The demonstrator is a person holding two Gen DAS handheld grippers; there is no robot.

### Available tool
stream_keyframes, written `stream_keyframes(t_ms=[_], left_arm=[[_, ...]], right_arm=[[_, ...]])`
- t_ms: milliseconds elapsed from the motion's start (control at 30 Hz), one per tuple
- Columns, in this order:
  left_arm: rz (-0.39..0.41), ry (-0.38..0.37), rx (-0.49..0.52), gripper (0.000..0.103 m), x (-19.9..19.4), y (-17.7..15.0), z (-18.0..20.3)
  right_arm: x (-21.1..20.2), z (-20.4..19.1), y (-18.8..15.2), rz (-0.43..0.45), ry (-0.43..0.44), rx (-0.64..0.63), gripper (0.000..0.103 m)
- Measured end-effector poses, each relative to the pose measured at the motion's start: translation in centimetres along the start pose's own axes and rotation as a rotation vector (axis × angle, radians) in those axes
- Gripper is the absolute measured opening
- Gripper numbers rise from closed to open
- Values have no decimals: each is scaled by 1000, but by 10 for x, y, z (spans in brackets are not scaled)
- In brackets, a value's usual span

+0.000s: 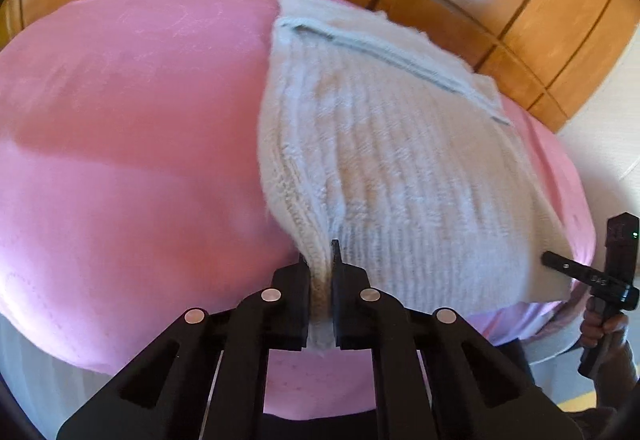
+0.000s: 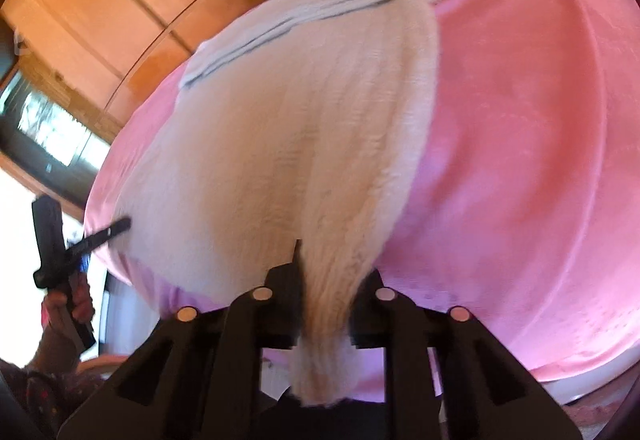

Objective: Fold small clothes

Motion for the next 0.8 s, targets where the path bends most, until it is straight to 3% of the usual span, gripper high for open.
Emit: stream_keyframes(t_ms=[233, 367, 667, 700, 733, 767, 800], left_arm=[[81, -190, -125, 7, -16, 51, -1], [116, -224, -148, 7, -3, 91, 4], [116, -102, -176, 7, 75, 185, -6], [109, -95, -173, 7, 83, 191, -7], [100, -73, -188, 7, 92, 196, -10], [88, -65, -206, 15, 99, 199, -14], [78, -65, -223, 36, 103, 201, -18]], right_arm=[[-16, -11, 55, 129, 112, 45, 13], [-2, 3, 97, 181, 93, 102, 13], [49, 44, 168, 160, 8, 165, 16], [54, 48, 174, 159, 18, 174, 18], [52, 54, 177, 158, 34, 192, 34], [52, 57, 180, 165, 49, 209, 58], [49, 60, 182, 184, 47, 221, 69]])
Point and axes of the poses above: each gripper's, at about its wrist camera, not at the fingertips, and x roughly the way its jaws point, z to its right, y to its top, the point moved 5 cm from there along x, roughly the way its jaws point, and after that the axes turned 4 degrees about z, right-handed, at the moved point
